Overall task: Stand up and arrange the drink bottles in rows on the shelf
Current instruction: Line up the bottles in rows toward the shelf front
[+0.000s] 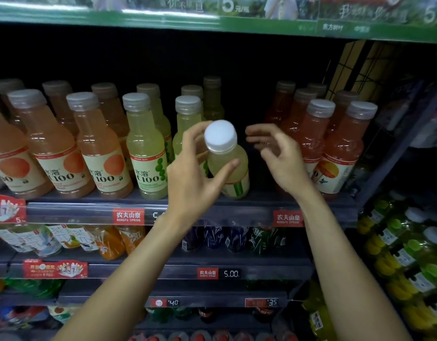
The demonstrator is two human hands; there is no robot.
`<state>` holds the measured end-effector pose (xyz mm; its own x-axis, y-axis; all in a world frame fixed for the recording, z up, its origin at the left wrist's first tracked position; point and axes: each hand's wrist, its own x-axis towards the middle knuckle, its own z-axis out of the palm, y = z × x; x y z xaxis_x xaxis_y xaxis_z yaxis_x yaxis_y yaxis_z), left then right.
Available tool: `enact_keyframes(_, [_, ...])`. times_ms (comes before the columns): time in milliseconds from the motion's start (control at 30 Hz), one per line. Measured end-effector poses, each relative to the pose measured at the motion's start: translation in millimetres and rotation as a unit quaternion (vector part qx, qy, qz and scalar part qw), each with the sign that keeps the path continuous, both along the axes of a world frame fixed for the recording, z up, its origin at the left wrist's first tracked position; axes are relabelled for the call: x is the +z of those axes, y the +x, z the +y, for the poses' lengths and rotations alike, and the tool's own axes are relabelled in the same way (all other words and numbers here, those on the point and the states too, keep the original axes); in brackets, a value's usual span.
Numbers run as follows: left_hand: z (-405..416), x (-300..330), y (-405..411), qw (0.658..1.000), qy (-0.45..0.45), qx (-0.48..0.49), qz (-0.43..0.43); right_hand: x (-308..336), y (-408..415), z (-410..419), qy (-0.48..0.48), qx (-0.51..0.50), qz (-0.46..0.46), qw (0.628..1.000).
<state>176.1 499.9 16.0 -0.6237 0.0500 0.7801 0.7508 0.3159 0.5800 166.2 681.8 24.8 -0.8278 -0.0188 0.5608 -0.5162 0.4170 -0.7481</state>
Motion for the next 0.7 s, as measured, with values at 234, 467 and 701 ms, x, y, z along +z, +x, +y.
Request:
enact_keyframes(234, [-13,-2,5,0.999,0.028,0.014,-0.043,28,-81,-21,0.241,-0.169,0.043,0.955])
enact_keyframes(467, [-16,-3,8,0.998,0.038,0.013,-0.053,42,-126,-39,0.305,-0.176,-0.08,0.932])
enact_keyframes(701, [-21,-5,7,0.997,0.052,0.024,-0.059,31,-135,-49,0.104,-0.14,-0.03,0.984])
